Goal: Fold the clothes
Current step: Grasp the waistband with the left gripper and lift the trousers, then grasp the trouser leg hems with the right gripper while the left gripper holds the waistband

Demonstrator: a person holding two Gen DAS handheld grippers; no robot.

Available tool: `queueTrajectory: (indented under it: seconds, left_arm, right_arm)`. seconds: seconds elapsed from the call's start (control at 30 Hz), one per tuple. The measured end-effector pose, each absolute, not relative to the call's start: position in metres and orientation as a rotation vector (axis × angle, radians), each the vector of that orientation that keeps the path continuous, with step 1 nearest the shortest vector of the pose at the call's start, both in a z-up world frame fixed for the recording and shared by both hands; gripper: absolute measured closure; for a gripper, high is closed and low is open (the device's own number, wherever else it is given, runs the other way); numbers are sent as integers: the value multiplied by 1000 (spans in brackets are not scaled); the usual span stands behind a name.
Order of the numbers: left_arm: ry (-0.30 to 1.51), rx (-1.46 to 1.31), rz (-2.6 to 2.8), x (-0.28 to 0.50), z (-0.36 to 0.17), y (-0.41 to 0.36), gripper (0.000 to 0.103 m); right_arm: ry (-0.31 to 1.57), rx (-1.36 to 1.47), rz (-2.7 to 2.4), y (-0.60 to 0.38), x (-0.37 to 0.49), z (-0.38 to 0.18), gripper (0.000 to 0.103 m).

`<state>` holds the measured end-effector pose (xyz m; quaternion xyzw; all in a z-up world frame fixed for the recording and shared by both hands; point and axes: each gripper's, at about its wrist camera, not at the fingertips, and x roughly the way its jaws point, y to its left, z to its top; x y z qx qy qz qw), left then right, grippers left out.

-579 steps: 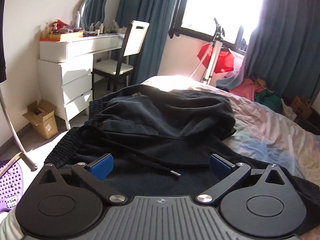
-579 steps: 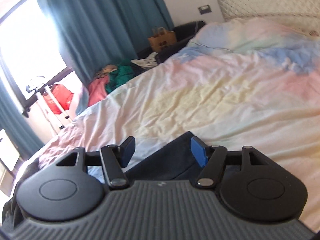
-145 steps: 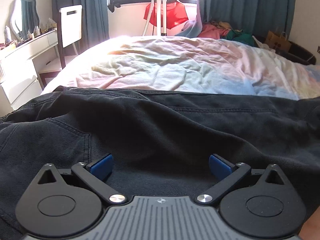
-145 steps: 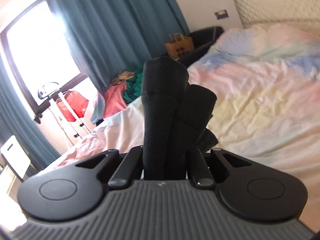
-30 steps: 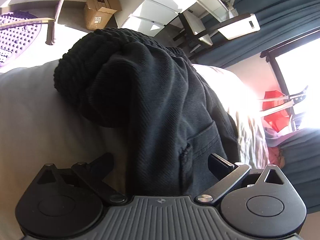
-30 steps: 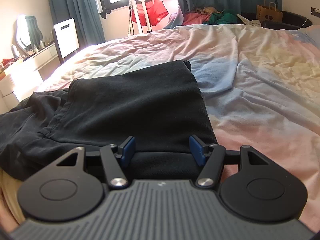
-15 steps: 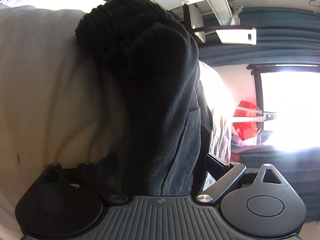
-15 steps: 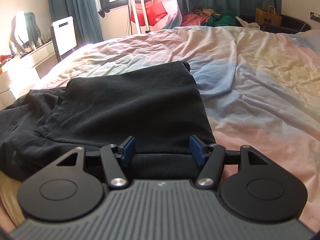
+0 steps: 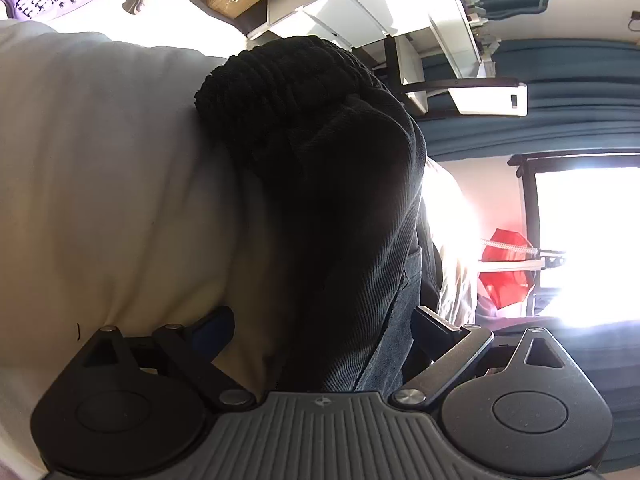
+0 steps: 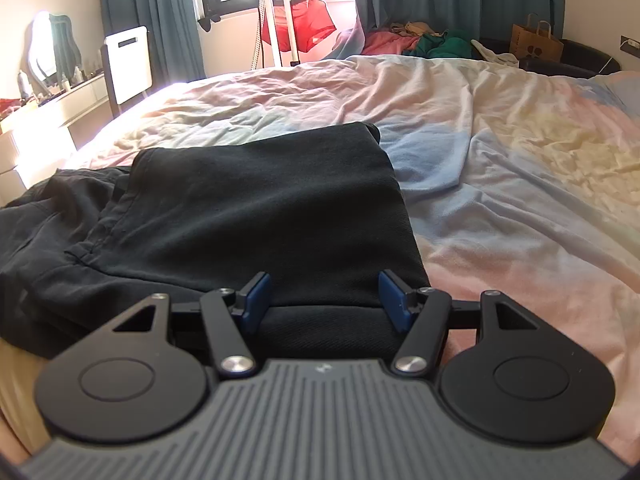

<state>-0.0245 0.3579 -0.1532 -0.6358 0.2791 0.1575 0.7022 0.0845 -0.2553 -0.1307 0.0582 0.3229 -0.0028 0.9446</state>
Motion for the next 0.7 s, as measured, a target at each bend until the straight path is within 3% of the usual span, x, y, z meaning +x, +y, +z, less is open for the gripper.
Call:
queueTrajectory:
  seconds: [0.23,0.6,0.7]
  left_arm:
    - [561,-1418,258,-19,-160,357,8]
    - [539,-1123,437,9,-148,367,52]
    - [544,-1015,457,15,-124,361,74]
  right_arm:
    - [650,92,-18,-248,85,-131,41]
    - [662,31,189,-211,88,-130,39]
    - [705,-56,214,-199,92,-140,39]
